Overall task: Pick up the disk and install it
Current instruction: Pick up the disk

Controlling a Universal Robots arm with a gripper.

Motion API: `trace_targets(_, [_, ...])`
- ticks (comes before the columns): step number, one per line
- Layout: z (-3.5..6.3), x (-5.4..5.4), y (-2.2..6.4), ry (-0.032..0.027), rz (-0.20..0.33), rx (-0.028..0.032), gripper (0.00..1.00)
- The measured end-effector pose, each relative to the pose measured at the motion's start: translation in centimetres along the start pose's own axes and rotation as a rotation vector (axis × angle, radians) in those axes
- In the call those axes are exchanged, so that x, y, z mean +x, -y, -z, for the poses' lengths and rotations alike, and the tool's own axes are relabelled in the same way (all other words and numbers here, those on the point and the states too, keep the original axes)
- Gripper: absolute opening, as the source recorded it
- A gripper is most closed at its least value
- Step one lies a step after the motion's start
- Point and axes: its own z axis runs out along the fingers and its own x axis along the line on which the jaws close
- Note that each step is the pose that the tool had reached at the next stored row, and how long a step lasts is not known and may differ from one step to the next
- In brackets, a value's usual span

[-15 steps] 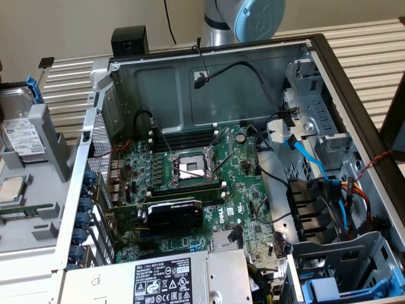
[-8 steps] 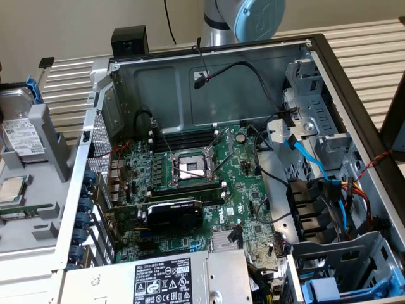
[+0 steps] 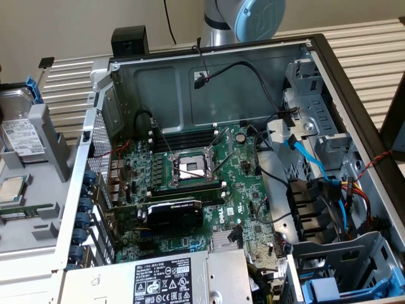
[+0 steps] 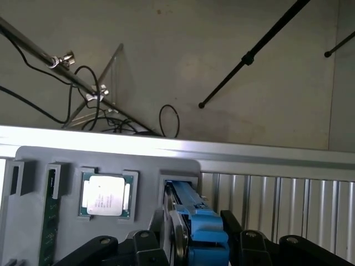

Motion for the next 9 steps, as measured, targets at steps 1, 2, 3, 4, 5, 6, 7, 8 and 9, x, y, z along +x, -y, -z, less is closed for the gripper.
trace_targets(1, [0.01, 0.03, 0.0, 0.0001, 0.0, -0.0001, 0.53])
trace_targets(2, [0.01, 0.04, 0.0, 0.0002, -0.001, 0.0, 0.53])
trace_targets(3, [0.01, 0.04, 0.0, 0.0003, -0.001, 0.0001, 0.53])
trace_targets(4, [0.01, 0.05, 0.0, 0.0003, -0.001, 0.0001, 0.53])
trace_targets(5, [0.01, 0.05, 0.0, 0.0003, -0.001, 0.0001, 0.53])
trace_targets(6, [0.0, 0.05, 0.0, 0.0004, -0.002, 0.0002, 0.53])
trace_targets(7, [0.01, 0.05, 0.0, 0.0003, -0.002, 0.0001, 0.53])
trace_targets(8, [0.01, 0.05, 0.0, 0.0004, -0.002, 0.0002, 0.53])
trace_targets(9, [0.01, 0.06, 0.0, 0.0004, -0.002, 0.0001, 0.5])
